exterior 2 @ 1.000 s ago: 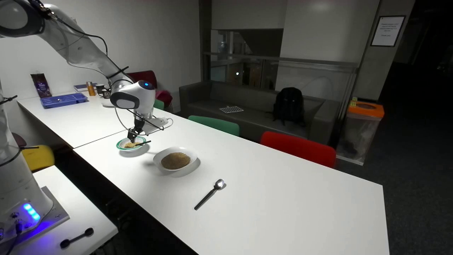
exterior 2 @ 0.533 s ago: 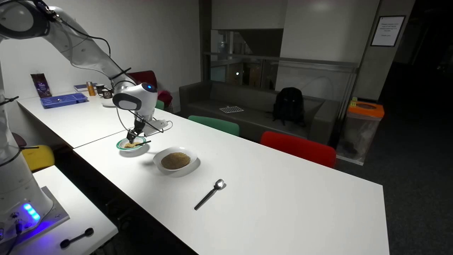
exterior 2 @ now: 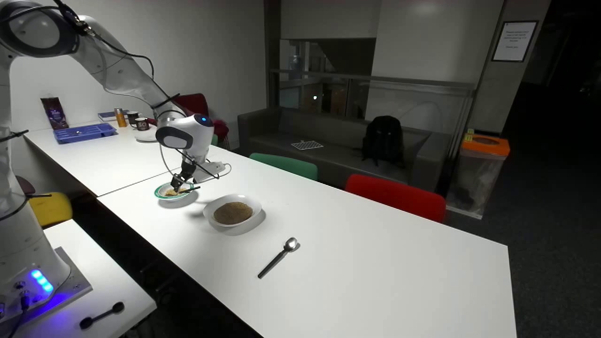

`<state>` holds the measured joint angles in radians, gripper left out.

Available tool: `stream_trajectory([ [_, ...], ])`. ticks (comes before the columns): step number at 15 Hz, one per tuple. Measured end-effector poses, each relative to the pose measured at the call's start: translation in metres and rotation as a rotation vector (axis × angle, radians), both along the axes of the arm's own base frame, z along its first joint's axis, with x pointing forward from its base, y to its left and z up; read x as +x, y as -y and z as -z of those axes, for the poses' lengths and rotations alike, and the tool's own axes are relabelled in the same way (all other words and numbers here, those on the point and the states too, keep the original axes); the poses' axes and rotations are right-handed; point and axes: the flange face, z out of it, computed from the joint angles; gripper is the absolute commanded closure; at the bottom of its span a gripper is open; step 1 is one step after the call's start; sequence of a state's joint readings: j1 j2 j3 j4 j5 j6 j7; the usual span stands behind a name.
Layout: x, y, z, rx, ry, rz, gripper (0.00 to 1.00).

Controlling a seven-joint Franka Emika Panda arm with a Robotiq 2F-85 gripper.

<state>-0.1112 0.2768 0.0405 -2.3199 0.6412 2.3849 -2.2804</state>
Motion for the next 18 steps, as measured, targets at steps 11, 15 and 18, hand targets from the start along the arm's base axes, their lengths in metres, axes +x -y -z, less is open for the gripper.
stream_trajectory([
  [11,0.0006,0.0024,0.0018,0.016,-0.019,0.0,0.0],
  [15,0.0005,0.0023,0.0018,0.017,-0.019,0.0,0.0],
  [18,0.0005,0.0023,0.0018,0.017,-0.019,0.0,0.0],
])
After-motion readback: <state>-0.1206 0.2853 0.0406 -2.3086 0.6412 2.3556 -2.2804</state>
